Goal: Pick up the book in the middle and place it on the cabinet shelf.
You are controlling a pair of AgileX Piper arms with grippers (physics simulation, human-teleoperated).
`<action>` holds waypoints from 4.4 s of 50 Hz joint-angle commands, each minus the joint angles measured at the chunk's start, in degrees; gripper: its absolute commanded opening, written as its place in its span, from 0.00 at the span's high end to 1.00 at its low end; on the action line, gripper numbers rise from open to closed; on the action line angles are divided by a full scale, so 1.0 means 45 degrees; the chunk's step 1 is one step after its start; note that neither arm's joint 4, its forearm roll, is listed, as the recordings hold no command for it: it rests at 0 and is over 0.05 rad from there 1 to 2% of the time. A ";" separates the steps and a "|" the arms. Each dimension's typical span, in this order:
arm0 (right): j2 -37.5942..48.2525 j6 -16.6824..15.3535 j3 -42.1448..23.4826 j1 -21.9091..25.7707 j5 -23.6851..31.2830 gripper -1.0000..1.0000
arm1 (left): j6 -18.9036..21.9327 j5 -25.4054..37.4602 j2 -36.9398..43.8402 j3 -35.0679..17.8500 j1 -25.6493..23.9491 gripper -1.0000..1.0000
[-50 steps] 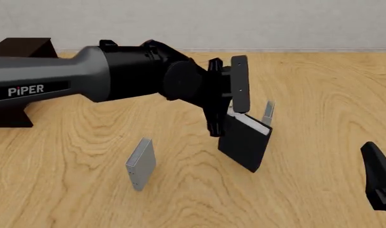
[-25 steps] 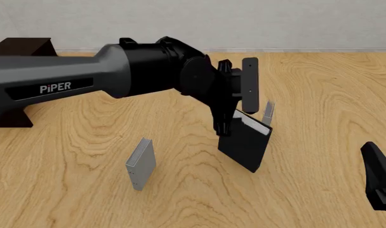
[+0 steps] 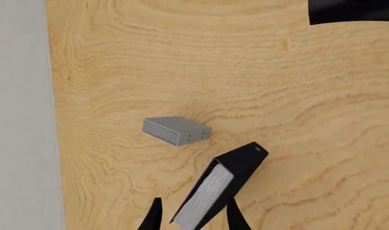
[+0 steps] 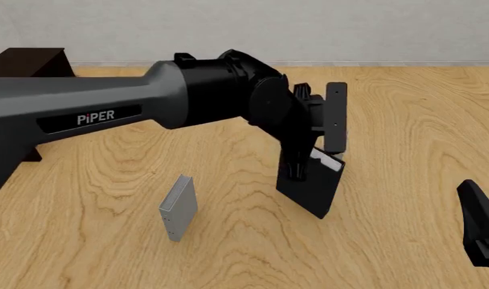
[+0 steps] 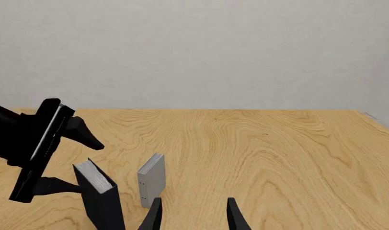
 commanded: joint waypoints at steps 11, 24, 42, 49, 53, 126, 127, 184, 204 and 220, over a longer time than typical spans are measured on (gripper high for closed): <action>0.0001 0.0000 0.0000 -0.0001 -0.0001 0.00 | -0.0115 0.0187 0.0642 -0.0292 -0.0364 0.00; 0.0000 0.0000 0.0000 0.0001 0.0000 0.00 | -0.0465 -0.0347 0.0860 0.0327 -0.0553 0.00; 0.0001 0.0001 0.0000 -0.0001 0.0000 0.00 | -0.1017 -0.0951 0.1341 0.0681 -0.0573 0.00; 0.0000 0.0000 0.0000 0.0001 0.0000 0.00 | -0.1150 -0.1021 0.1462 0.0770 -0.0618 1.00; 0.0003 0.0001 0.0000 0.0003 -0.0001 0.00 | -0.1244 -0.1101 0.1189 0.1110 -0.0778 1.00; 0.0002 0.0001 0.0000 0.0004 -0.0001 0.00 | -0.0219 0.0054 -0.3402 0.3250 -0.0262 1.00; 0.0003 0.0000 0.0000 -0.0003 -0.0001 0.00 | -0.0242 0.0096 -0.3554 0.3356 -0.0299 1.00; -0.0005 -0.0002 0.0000 0.0002 0.0002 0.00 | 0.0171 -0.2662 -0.7075 0.4294 0.2918 1.00; 0.0000 -0.0003 0.0000 0.0000 0.0000 0.00 | 0.0435 -0.3406 -0.7264 0.4146 0.4891 1.00; -0.0001 0.0003 0.0000 0.0000 0.0000 0.00 | 0.1578 -0.5207 -0.7429 0.4368 0.6696 1.00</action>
